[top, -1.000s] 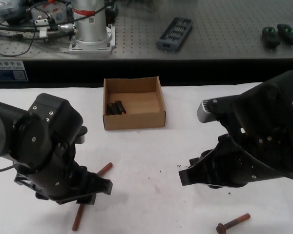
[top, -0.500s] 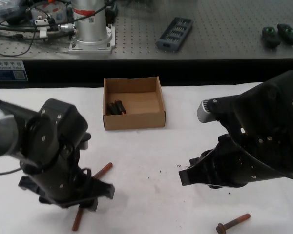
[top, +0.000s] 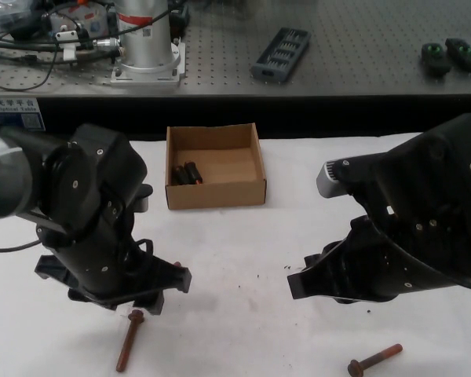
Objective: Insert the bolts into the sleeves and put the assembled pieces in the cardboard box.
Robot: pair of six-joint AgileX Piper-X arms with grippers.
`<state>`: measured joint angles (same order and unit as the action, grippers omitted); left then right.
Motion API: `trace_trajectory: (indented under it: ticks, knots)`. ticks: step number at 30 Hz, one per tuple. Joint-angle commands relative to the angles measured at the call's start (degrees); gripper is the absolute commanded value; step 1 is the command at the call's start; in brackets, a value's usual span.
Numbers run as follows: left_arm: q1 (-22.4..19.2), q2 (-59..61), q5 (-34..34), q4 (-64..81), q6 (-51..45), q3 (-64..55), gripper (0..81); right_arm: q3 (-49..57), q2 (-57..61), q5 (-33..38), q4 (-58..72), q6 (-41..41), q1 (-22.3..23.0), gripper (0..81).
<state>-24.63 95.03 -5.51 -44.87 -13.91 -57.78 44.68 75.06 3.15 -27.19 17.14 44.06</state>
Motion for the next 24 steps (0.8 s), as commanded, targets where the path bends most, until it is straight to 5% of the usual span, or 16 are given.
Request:
trace_trajectory:
  ticks: [1,24]
  knots:
    - [-0.23,0.12,1.23,-0.6,1.05,-0.64,41.9,0.21,0.15,0.26,1.01,-0.47,0.11,4.3]
    - [-0.23,5.23,1.89,-3.3,1.41,-0.64,41.9,0.21,0.15,0.26,1.01,-0.47,0.11,4.3]
